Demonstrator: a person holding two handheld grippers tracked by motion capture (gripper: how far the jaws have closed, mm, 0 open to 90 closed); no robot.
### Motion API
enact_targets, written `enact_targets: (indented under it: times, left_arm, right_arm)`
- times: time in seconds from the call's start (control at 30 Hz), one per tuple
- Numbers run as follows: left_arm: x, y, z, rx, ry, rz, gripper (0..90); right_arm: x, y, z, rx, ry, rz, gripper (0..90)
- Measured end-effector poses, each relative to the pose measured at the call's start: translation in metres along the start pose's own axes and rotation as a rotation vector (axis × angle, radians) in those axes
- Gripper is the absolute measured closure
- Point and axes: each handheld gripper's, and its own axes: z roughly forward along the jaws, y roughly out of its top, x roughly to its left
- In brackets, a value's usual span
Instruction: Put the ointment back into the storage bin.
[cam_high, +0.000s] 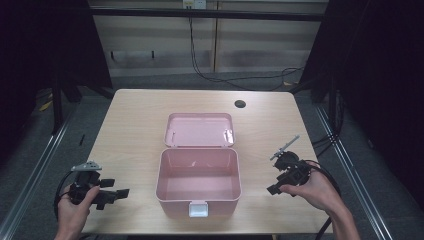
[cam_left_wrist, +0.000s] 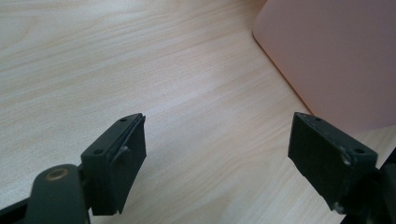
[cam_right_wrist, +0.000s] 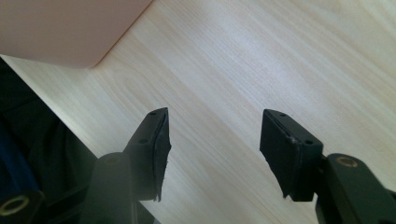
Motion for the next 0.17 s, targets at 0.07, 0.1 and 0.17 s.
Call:
enact_targets:
  times: [0.07, 0.1, 0.17]
  left_arm:
    - [0.000, 0.000, 0.000, 0.000, -0.003, 0.001, 19.0]
    - [0.000, 0.000, 0.000, -0.003, -0.003, -0.002, 19.1]
    - [0.000, 0.000, -0.001, 0.001, -0.002, 0.001, 19.0]
  right_arm:
    - [-0.002, -0.003, 0.006, 0.002, 0.003, 0.014, 43.2]
    - [-0.003, -0.005, 0.009, -0.001, -0.004, 0.019, 43.2]
    - [-0.004, -0.008, 0.014, -0.019, 0.004, 0.044, 43.2]
